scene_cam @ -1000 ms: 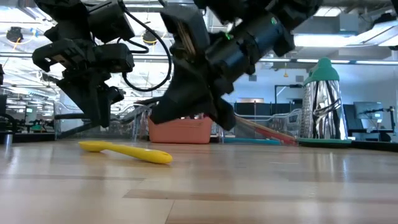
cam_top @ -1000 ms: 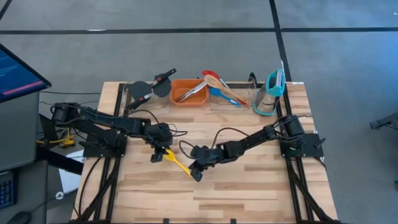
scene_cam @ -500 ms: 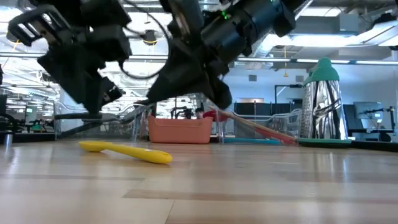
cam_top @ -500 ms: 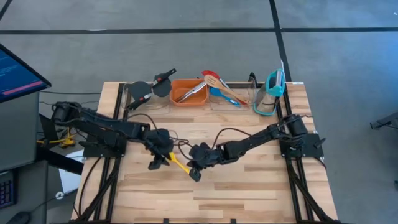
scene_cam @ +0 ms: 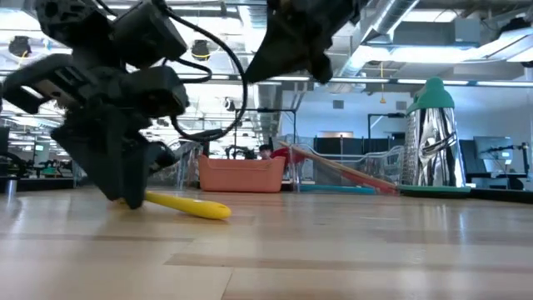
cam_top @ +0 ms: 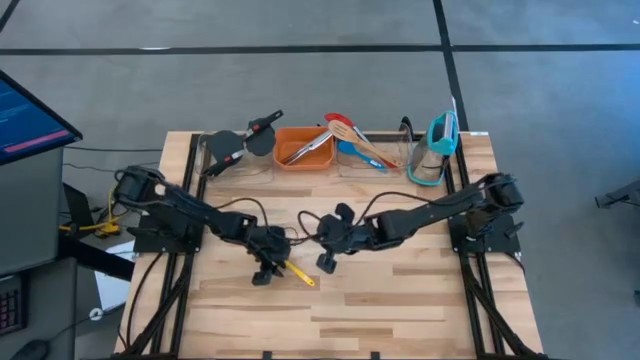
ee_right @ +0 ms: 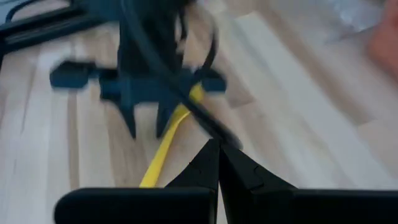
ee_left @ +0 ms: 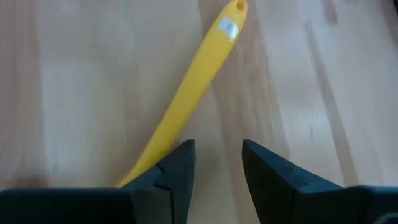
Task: Pick & Place Kitchen Items
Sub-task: Put the yellow serving spoon into the right transparent bin
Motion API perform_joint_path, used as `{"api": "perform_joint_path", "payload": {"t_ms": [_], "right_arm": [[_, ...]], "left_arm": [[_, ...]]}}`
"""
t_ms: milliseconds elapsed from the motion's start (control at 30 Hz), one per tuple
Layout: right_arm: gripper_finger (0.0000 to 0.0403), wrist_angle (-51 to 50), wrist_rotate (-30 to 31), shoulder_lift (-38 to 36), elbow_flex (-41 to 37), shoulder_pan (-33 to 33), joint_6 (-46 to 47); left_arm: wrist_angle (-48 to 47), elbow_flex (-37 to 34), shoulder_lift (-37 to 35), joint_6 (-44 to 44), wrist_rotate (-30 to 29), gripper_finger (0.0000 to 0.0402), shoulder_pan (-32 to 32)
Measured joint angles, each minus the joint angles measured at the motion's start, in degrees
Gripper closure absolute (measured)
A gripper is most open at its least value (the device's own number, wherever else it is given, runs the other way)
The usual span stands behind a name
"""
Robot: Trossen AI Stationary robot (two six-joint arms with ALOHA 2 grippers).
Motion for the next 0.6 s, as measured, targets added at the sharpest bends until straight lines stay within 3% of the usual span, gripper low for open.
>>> {"api": "perform_joint_path", "payload": {"t_ms": [333,600], "right_arm": [[0.0403,-5.06,8.38,-3.74,0.06,1.34,-0.41],[0.0403,-6.39,10.11,-3.72,0.06,3.01,-0.41]], "left_arm": [[8.73,-0.16,2.70,2.53,-1.65,0.0274,4.54],[13.73,-0.26,2.70,6.61,-5.65,0.0319,10.27]]}}
